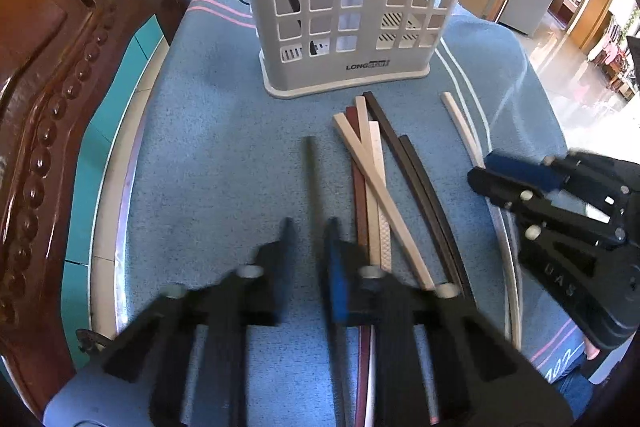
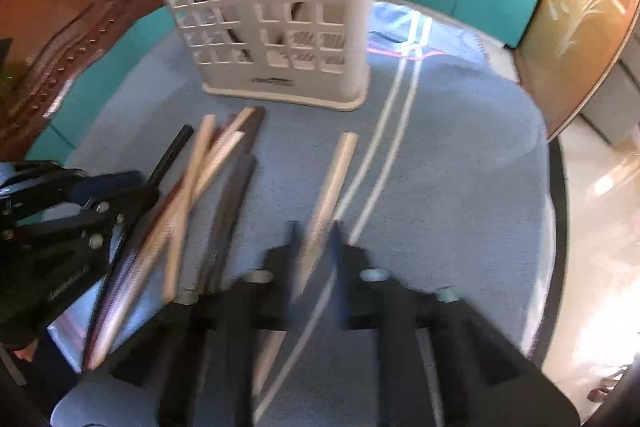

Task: Organize utensils
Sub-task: 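Grasp a black chopstick with the left tool while the right grasps a pale one, then lift the black chopstick into the holder with the left tool while the right drops the pale one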

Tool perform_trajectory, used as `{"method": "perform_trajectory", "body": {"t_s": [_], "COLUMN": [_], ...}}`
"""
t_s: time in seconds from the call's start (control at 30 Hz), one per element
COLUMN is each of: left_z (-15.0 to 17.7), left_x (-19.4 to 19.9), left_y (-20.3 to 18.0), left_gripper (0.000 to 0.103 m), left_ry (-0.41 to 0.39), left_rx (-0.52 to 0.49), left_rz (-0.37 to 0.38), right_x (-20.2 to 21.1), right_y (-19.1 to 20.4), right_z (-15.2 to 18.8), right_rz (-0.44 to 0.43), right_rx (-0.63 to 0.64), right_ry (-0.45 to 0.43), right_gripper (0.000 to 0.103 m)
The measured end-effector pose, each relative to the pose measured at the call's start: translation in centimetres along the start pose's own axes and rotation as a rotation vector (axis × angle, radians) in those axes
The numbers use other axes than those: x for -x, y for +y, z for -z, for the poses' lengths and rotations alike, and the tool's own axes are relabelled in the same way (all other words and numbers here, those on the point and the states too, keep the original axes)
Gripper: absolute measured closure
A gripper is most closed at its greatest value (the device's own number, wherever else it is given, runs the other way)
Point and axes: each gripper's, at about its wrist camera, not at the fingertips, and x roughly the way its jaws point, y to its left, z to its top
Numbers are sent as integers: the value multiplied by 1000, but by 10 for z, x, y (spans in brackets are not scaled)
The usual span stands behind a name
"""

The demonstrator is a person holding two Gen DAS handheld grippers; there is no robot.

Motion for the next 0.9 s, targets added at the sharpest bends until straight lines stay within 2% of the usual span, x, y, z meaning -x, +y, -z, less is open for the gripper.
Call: {"method": "perform_trajectory", "body": {"t_s": [0.2, 0.27, 0.33, 0.4, 0.57, 0.6, 0.63, 0.67, 0.7, 0.77, 0.9], "left_z": [-8, -10, -7, -10, -18, -20, -22, -22, -22, -28, -32], "left_x": [13, 11, 11, 7, 3, 3, 2, 2, 3, 10, 51], "left_y": [17, 18, 20, 20, 20, 19, 18, 17, 15, 13, 14], "left_gripper": [94, 88, 76, 75, 71, 71, 78, 85, 95, 95, 96], "left_ry": [-15, -10, -8, -1, -9, -9, -10, -13, -17, -53, -185], "left_rx": [32, 37, 39, 47, 55, 55, 58, 58, 57, 72, 83], "left_rz": [11, 7, -4, -12, -38, -43, -43, -39, -38, -33, -20], "right_x": [11, 11, 9, 5, -6, -7, -5, -5, -4, 3, 50], "right_y": [-13, -15, -14, -12, -5, -4, -4, -6, -8, -12, -21], "right_z": [0, -1, -2, -3, -7, -7, -6, -6, -6, -8, -15], "right_rz": [4, 12, 19, 32, 75, 67, 54, 10, -30, -71, -123], "right_rx": [-27, -36, -39, -34, -8, -10, -15, -31, -48, -74, -94], "right_ry": [-12, -16, -12, -5, 2, 2, 0, -3, -5, -32, -157], "right_gripper": [95, 90, 83, 78, 76, 82, 92, 96, 97, 97, 96]}}
